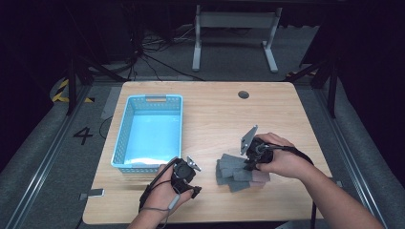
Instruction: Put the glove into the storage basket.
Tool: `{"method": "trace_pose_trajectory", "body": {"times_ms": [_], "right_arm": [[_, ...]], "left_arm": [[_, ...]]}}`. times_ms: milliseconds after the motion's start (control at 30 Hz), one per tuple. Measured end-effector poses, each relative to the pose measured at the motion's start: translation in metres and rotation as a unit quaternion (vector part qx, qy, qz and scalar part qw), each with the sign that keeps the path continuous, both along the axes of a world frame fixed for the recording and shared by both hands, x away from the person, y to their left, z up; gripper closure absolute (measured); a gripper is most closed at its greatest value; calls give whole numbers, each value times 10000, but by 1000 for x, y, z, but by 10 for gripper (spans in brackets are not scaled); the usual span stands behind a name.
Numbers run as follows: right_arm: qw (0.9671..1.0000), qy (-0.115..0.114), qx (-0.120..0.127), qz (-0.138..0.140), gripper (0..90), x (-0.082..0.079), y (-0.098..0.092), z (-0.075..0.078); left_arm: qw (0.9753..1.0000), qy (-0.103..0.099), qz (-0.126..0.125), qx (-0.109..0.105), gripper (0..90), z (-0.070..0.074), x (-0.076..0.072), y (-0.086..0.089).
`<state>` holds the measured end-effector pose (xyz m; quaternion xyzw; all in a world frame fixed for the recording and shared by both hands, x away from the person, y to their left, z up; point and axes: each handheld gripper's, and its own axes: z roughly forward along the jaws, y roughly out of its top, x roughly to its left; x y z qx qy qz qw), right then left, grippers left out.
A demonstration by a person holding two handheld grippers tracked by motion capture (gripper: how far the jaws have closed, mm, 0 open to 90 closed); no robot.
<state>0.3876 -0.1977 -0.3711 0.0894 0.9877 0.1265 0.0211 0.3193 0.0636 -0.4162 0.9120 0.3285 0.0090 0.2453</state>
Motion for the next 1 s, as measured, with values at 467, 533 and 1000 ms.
{"method": "trace_pose_trajectory", "body": {"times_ms": [467, 533, 1000], "right_arm": [[9996, 19, -245, 136, 784, 2, 11, -15], [9996, 45, -255, 142, 784, 3, 12, -17], [9992, 21, -291, 286, 762, 4, 15, -28]], "left_arm": [[10000, 2, -20, 4, 522, 1, 0, 0], [10000, 17, -28, 8, 521, 0, 0, 0], [10000, 32, -46, 7, 521, 0, -1, -1]]}}
